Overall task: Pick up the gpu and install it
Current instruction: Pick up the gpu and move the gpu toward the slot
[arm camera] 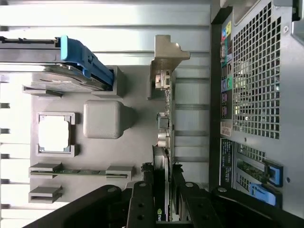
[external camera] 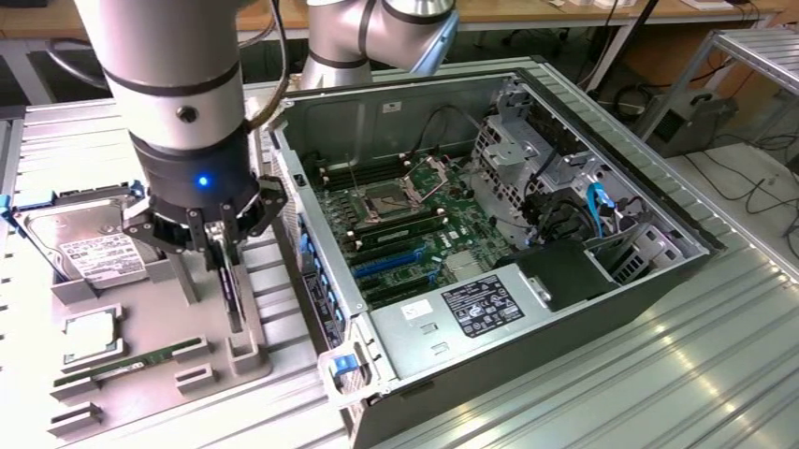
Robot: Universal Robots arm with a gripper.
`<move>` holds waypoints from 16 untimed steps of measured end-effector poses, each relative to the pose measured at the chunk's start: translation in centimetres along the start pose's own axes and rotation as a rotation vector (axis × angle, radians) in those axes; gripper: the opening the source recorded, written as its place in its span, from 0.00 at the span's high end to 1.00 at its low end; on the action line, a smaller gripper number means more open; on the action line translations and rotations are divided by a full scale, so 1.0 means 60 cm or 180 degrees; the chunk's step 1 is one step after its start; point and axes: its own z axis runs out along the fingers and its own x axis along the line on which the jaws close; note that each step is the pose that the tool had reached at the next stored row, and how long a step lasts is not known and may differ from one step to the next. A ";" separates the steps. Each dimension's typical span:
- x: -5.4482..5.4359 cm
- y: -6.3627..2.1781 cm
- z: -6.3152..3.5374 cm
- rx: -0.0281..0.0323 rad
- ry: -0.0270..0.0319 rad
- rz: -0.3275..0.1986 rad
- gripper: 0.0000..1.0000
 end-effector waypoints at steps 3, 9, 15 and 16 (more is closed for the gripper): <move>-0.002 -0.001 -0.034 -0.0001 0.0000 0.0000 0.74; -0.008 -0.006 -0.098 -0.0002 0.0000 -0.0001 0.74; -0.014 -0.010 -0.159 -0.0002 0.0000 -0.0001 0.74; -0.017 -0.011 -0.168 -0.0003 0.0000 -0.0001 0.74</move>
